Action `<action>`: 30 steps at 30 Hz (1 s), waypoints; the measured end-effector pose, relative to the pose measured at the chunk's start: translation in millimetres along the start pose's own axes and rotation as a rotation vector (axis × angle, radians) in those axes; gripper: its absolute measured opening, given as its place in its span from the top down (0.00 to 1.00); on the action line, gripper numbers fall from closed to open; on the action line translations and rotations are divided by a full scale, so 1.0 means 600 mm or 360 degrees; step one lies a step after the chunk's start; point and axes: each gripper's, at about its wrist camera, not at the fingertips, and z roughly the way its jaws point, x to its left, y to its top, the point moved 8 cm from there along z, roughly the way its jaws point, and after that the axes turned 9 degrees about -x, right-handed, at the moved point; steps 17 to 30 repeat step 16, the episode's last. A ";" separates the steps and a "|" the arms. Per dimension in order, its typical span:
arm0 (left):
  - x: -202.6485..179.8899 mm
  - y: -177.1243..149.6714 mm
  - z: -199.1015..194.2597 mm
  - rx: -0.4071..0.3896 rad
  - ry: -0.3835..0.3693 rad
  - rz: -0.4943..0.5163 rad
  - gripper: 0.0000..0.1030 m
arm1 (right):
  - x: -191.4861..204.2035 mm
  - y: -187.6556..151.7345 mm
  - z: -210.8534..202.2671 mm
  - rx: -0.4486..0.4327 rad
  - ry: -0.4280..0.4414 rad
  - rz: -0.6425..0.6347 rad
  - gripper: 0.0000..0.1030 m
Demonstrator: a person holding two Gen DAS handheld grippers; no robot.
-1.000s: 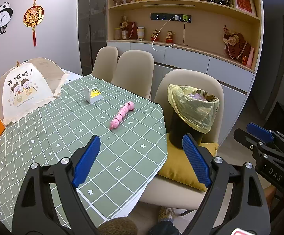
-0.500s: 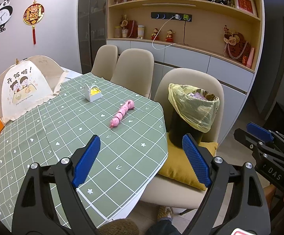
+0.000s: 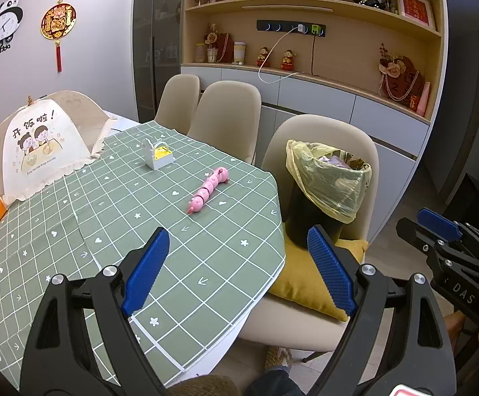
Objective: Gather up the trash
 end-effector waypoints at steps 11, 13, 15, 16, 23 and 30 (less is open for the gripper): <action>0.055 -0.017 0.019 0.0096 0.0000 -0.0061 0.21 | 0.030 0.003 0.031 0.0052 -0.0009 -0.0035 0.54; 0.125 -0.034 0.040 0.0178 0.0089 -0.0171 0.21 | 0.057 0.002 0.061 0.0107 0.0050 -0.0062 0.54; 0.216 -0.062 0.058 0.0244 0.0237 -0.0329 0.21 | 0.106 -0.007 0.103 0.0189 0.0163 -0.0118 0.54; 0.286 -0.084 0.066 0.0267 0.0331 -0.0448 0.21 | 0.106 -0.007 0.103 0.0189 0.0163 -0.0118 0.54; 0.286 -0.084 0.066 0.0267 0.0331 -0.0448 0.21 | 0.106 -0.007 0.103 0.0189 0.0163 -0.0118 0.54; 0.286 -0.084 0.066 0.0267 0.0331 -0.0448 0.21 | 0.106 -0.007 0.103 0.0189 0.0163 -0.0118 0.54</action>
